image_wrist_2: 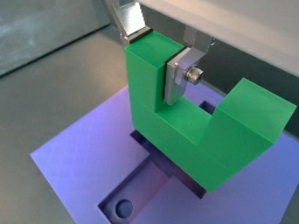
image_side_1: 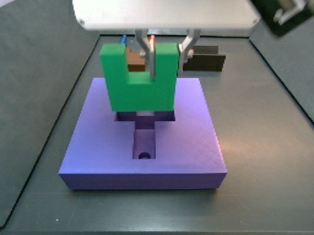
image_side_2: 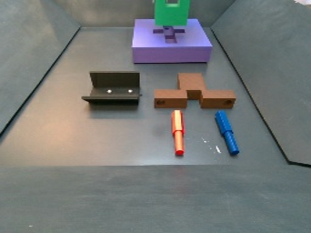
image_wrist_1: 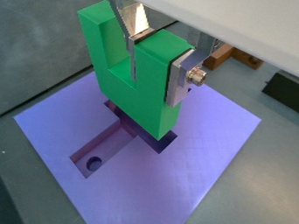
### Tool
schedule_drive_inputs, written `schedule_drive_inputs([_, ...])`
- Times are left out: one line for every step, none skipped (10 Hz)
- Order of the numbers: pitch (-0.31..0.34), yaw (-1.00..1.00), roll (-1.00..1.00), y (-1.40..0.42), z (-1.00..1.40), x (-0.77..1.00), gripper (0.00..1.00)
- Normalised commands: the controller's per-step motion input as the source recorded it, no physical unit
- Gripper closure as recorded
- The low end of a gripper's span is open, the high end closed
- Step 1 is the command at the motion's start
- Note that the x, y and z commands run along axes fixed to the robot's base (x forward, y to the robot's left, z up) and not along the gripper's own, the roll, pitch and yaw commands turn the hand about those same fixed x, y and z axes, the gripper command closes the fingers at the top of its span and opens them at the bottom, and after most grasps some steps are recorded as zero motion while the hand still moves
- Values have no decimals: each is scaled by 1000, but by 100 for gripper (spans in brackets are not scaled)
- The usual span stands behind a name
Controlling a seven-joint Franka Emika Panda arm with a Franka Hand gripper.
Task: Pick up the green object. Move up. Move to above the board. Insert the green object.
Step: Insert the green object.
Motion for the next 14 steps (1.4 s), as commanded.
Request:
schedule_drive_inputs([4, 14, 119, -46, -369, 0, 100])
schedule_drive_inputs([0, 0, 26, -49, -326, 0, 100])
schedule_drive_inputs([0, 0, -44, -51, -177, 34, 100])
schedule_drive_inputs([0, 0, -104, -57, -111, 160, 100])
schedule_drive_inputs([0, 0, -71, -11, -134, 97, 100])
schedule_drive_inputs([0, 0, -61, 0, -126, 126, 100])
schedule_drive_inputs([0, 0, -7, 0, -146, 160, 100])
schedule_drive_inputs([0, 0, 0, 20, -171, 31, 100])
schedule_drive_inputs([0, 0, 4, 17, -143, 11, 100])
schedule_drive_inputs([0, -9, 30, 0, -111, 154, 100])
schedule_drive_inputs([0, 0, 56, 0, -74, 151, 100])
schedule_drive_inputs([0, 0, 60, 0, -40, 163, 100])
schedule_drive_inputs([0, 0, 83, 0, -17, 174, 100])
schedule_drive_inputs([0, 0, 43, 0, -111, 126, 100])
